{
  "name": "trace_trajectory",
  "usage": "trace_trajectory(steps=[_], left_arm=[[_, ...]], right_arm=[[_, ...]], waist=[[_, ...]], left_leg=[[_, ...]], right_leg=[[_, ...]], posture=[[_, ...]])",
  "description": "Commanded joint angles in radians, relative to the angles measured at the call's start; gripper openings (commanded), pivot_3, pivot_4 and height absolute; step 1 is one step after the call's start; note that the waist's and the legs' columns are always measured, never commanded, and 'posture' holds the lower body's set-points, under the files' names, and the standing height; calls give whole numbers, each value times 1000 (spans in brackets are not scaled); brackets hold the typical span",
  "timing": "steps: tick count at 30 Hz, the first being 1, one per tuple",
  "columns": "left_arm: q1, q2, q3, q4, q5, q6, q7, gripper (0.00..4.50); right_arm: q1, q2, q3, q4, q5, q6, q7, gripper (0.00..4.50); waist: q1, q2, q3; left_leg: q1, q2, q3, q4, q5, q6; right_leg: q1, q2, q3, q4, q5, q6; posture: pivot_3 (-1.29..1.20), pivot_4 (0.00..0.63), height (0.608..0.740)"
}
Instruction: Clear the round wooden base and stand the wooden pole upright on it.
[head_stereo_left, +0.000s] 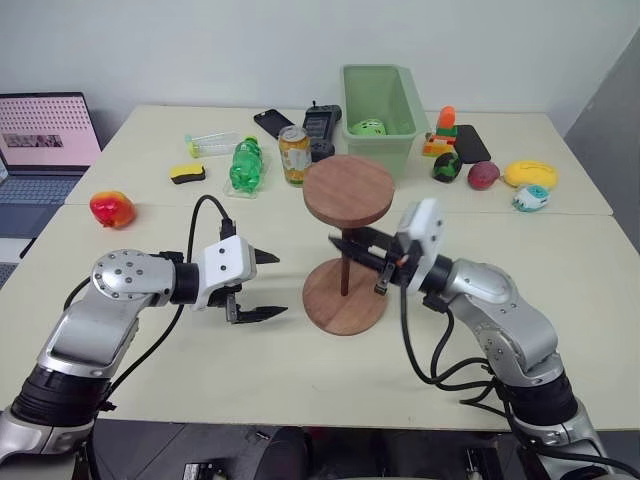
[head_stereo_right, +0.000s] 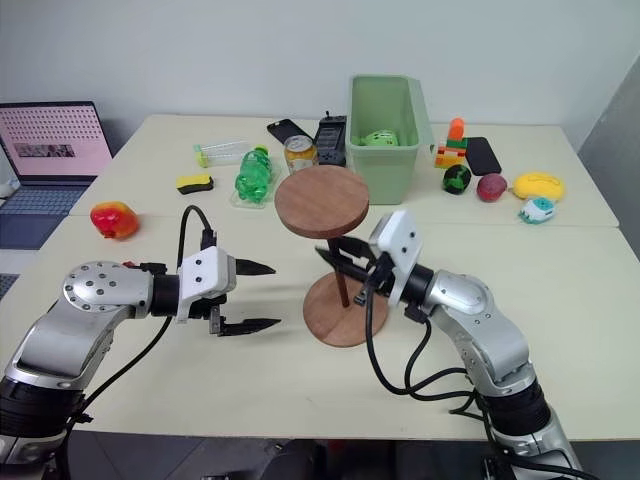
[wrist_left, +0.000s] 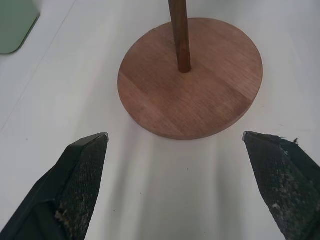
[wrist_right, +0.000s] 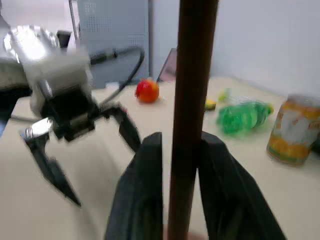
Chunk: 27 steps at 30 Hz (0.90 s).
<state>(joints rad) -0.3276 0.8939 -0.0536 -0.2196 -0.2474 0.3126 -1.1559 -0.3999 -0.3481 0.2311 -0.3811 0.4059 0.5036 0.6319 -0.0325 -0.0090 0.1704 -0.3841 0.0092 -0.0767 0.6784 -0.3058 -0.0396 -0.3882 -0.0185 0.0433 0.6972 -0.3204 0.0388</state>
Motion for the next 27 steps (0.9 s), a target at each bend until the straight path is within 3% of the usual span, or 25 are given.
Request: trace_trajectory(steps=[1,3,13,17,21,27], left_arm=[[-16,-4,6,-17,-3,-11,7,4500],[-17,-5,7,-22,-6,-8,10,4500],[-21,-10,50,-20,-44,28,33,4500],[7,33,98,-32,-62,64,31,4500],[32,91,165,-3,-75,79,22,4500],[51,117,216,48,-93,57,-5,4500]], right_arm=[[-18,-7,-8,-46,8,9,12,2081],[-19,-13,-8,-50,8,16,17,2555],[23,-142,-57,-65,4,30,77,2555],[104,-283,-178,-79,24,17,137,2555],[228,-454,-412,-111,100,-38,285,2555],[360,-586,-626,-171,228,10,420,2555]], waist=[[0,0,0],[0,0,0],[1,0,0],[3,0,0],[4,0,1],[3,0,1]], left_leg=[[0,0,0,0,0,0],[0,0,0,0,0,0],[0,0,0,0,0,0],[-1,-1,0,0,0,0],[-1,0,0,0,0,0],[0,1,0,-1,0,0]], right_leg=[[0,0,0,0,0,0],[0,0,0,0,0,0],[0,0,0,-1,0,0],[0,0,0,-1,0,0],[0,0,0,-1,0,0],[2,0,0,-1,0,0]], posture=[[0,150,740],[0,150,740],[0,150,740],[0,150,740],[0,150,740],[0,150,740]])
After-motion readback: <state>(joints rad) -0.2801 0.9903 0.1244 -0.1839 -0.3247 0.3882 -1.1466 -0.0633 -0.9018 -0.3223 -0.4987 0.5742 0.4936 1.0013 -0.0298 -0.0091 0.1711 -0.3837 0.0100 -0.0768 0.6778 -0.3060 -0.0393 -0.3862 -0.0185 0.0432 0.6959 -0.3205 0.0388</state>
